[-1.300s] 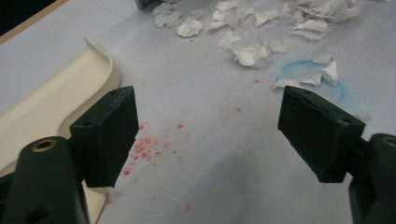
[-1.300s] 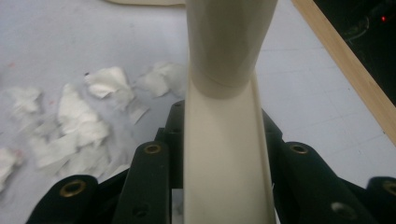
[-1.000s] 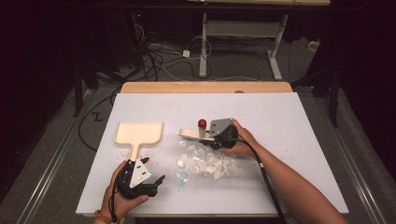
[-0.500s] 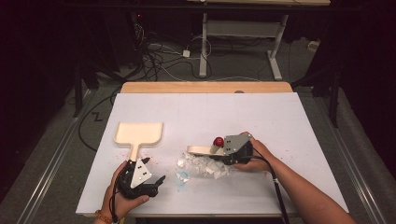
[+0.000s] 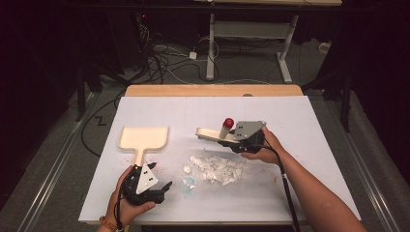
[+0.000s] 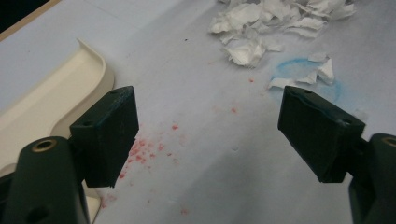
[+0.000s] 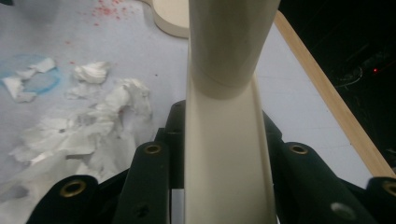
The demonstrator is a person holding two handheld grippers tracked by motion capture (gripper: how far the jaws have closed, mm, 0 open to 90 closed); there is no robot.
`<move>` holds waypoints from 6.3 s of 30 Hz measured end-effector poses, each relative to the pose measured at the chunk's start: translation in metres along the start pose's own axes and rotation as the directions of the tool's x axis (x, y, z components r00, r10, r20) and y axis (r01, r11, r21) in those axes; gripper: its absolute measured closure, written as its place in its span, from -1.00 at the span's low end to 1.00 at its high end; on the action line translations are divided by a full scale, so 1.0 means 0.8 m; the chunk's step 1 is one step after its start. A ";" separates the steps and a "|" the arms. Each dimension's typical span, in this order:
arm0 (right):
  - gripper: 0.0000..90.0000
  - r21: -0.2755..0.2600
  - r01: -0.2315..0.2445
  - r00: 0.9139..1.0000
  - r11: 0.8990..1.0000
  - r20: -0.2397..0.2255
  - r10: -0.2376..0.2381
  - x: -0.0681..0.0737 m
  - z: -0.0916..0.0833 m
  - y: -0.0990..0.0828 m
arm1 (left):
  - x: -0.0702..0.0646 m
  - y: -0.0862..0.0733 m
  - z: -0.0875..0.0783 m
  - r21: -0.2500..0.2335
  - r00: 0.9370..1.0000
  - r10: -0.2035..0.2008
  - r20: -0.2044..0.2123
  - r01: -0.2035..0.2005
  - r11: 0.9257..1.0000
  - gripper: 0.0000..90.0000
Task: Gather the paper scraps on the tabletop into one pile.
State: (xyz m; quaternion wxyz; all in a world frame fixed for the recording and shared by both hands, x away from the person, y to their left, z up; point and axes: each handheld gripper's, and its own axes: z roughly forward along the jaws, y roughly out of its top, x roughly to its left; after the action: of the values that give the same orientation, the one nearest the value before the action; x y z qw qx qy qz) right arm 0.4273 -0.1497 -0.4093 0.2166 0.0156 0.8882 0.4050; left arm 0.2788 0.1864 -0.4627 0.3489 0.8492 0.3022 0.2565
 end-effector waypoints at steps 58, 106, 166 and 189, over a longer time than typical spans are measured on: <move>0.50 0.008 -0.345 0.925 0.939 -0.165 0.342 0.108 -0.022 0.053 | 0.025 -0.009 -0.039 -0.082 0.984 -0.037 -0.174 0.023 0.996 -0.56; 0.50 -0.069 -0.420 0.903 0.905 0.064 0.425 0.072 -0.109 0.022 | 0.011 -0.005 -0.016 -0.010 0.996 0.019 -0.088 -0.020 1.000 -0.56; 0.50 -0.002 -0.536 0.771 0.844 0.405 0.491 0.133 0.008 0.034 | 0.003 0.000 -0.009 0.001 0.998 0.030 -0.053 -0.030 1.000 -0.56; 0.50 -0.048 -0.581 0.791 0.813 0.202 0.577 0.083 -0.128 -0.031 | 0.001 0.000 -0.005 0.023 0.998 0.044 -0.048 -0.043 0.999 -0.55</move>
State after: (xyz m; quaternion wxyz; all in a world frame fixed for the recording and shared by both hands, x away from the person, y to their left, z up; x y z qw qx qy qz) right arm 0.3301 -0.2257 -0.3924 0.1734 0.3305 0.8165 0.4405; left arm 0.2769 0.1881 -0.4600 0.3264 0.8529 0.2949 0.2812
